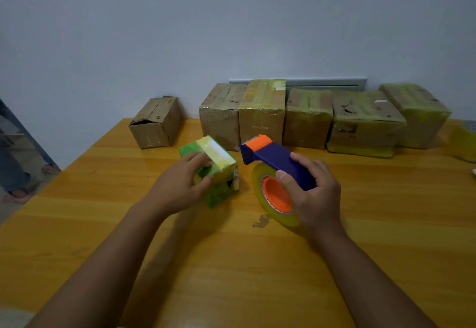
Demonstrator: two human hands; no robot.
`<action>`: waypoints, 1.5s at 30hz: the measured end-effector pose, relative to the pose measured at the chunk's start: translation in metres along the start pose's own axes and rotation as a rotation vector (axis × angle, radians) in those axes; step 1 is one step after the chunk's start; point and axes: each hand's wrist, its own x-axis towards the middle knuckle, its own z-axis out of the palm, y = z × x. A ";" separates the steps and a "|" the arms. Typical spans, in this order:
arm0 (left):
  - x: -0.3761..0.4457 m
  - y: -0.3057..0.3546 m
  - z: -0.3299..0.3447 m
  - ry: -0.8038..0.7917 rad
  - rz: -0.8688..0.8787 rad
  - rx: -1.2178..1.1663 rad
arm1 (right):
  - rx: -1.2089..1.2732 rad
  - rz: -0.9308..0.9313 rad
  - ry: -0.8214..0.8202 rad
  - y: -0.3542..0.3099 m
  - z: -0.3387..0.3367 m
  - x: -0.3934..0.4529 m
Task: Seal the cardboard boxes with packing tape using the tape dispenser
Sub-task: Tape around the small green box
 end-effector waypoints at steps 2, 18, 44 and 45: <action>-0.001 -0.006 -0.001 -0.016 0.034 -0.056 | -0.004 -0.007 -0.010 0.000 0.000 -0.001; -0.016 -0.029 0.002 -0.040 0.121 -0.220 | 0.179 0.062 -0.090 -0.007 -0.003 -0.002; -0.022 0.055 -0.052 -0.146 -0.523 -1.095 | 0.349 -0.058 -0.370 -0.029 -0.020 0.000; -0.022 0.054 -0.053 -0.181 -0.522 -1.130 | 0.348 -0.064 -0.372 -0.029 -0.019 0.000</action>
